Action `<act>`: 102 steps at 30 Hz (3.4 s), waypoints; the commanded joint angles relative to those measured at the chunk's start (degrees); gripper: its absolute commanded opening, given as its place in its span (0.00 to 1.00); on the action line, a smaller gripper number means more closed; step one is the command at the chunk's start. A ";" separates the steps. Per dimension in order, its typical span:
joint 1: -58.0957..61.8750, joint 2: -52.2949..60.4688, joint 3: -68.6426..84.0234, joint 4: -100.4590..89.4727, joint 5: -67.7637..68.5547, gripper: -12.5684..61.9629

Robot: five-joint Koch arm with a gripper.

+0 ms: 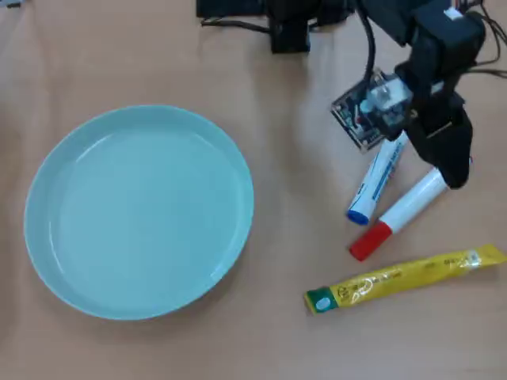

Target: Pick up the red pen.

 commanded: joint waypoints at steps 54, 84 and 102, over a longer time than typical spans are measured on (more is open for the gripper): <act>0.09 -27.42 -23.64 3.25 -4.31 0.94; -0.26 -29.44 -23.91 2.90 -6.33 0.20; -2.02 -28.92 -26.63 2.11 -5.89 0.08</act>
